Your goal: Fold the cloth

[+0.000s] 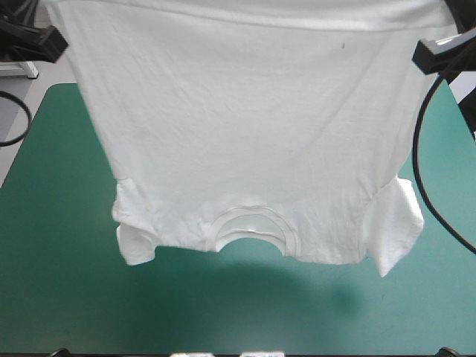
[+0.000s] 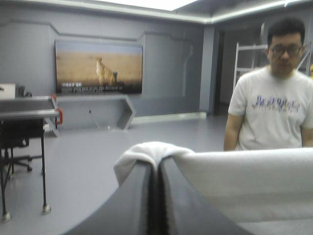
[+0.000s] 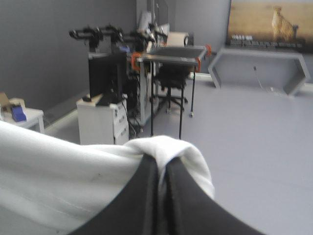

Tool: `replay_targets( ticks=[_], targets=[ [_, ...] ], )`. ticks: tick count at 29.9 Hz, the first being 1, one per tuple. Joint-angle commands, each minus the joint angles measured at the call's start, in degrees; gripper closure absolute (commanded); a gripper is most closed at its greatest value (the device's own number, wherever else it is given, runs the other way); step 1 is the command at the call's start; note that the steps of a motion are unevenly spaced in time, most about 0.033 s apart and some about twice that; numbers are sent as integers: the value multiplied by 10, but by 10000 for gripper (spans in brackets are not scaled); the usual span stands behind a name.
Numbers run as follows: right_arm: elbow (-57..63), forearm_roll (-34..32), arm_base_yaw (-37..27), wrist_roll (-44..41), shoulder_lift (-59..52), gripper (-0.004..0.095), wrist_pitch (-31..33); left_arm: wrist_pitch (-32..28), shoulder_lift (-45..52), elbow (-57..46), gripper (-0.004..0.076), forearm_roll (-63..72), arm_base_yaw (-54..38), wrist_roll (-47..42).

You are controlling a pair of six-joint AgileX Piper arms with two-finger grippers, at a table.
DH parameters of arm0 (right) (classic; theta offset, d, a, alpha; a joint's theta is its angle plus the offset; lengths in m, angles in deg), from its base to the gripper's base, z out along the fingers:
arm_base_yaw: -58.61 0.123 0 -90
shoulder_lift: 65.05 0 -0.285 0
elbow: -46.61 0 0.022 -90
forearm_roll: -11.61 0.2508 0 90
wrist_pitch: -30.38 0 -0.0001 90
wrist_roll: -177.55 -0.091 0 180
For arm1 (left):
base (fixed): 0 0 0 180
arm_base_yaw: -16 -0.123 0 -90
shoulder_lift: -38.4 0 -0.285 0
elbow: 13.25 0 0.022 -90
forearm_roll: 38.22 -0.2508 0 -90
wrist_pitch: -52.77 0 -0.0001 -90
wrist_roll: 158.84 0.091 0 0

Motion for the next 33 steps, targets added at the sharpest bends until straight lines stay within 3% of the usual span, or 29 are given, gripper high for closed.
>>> replay_targets(
  ticks=[1,12,16,18,21,26,33],
  targets=[
    [-57,12,0,26,11,923,-78,-64,1,47,734,16,3,18],
    [-77,-5,0,31,70,923,-71,-64,-58,57,734,5,3,32],
    [-77,-112,0,8,122,925,-87,-101,-113,57,734,-38,3,22],
    [-77,-176,-3,-37,150,925,-111,-147,-142,57,734,-80,3,-5],
    [-77,-252,-30,-103,191,925,-185,-211,-181,62,734,-162,-3,-63],
    [-77,-254,-78,-138,228,925,-325,-269,-236,104,734,-168,-46,-101],
    [-77,-208,-112,-157,243,925,-308,-254,-283,172,734,-167,-72,-119]
  ],
)
